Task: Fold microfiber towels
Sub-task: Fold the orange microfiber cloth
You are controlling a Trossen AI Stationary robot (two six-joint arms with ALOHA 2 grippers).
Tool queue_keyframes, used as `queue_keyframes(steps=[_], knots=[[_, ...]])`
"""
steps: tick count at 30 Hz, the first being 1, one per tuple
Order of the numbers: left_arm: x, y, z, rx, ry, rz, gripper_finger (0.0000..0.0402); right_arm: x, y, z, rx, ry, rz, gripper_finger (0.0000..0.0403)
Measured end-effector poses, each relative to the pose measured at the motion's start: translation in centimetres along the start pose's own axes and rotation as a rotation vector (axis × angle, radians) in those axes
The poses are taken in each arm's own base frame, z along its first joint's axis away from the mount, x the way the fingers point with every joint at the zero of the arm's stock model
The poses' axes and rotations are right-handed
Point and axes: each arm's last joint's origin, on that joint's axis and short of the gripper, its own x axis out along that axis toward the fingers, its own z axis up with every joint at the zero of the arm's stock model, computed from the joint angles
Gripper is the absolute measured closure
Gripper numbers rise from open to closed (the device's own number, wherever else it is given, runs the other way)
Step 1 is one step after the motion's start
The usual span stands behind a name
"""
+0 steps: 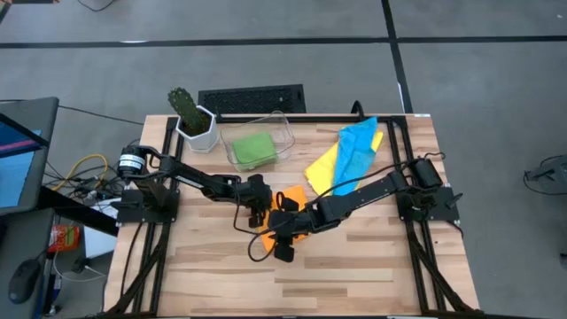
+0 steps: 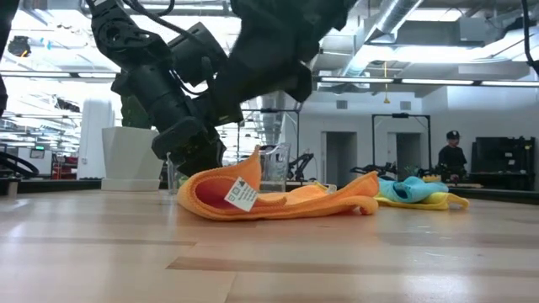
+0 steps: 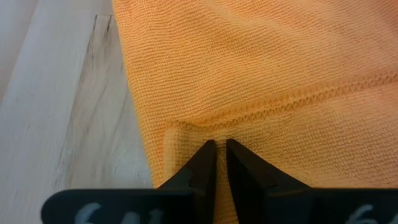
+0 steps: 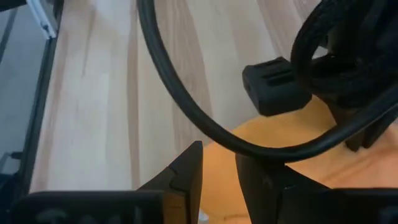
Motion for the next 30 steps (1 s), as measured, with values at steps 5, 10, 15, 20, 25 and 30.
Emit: queue_keyframes(steps=[5, 10, 15, 20, 25, 30], knots=[[0.0, 0.0, 0.0, -0.003, -0.001, 0.003, 0.0372, 2.2, 0.0, -1.3, -0.017, 0.048, -0.014, 0.0282], [0.0, 0.0, 0.0, -0.003, 0.001, 0.003, 0.0372, 4.4, -0.3, -4.0, -0.039, 0.206, -0.065, 0.0282], [0.0, 0.0, 0.0, -0.003, 0.002, 0.004, 0.0372, 4.5, -1.2, -5.0, -0.038, 0.306, -0.127, 0.0282], [-0.4, 0.1, 0.1, -0.047, 0.0, 0.008, 0.0372, 4.6, -2.2, -4.7, -0.016, 0.311, -0.143, 0.0282], [-3.4, 0.3, 2.8, -0.081, -0.127, 0.055, 0.0372, 4.6, -2.2, -4.6, -0.015, 0.307, -0.141, 0.0282], [-4.7, 0.3, 3.1, -0.049, -0.159, 0.046, 0.0372, 4.4, -1.9, -4.6, -0.011, 0.303, -0.147, 0.0282]])
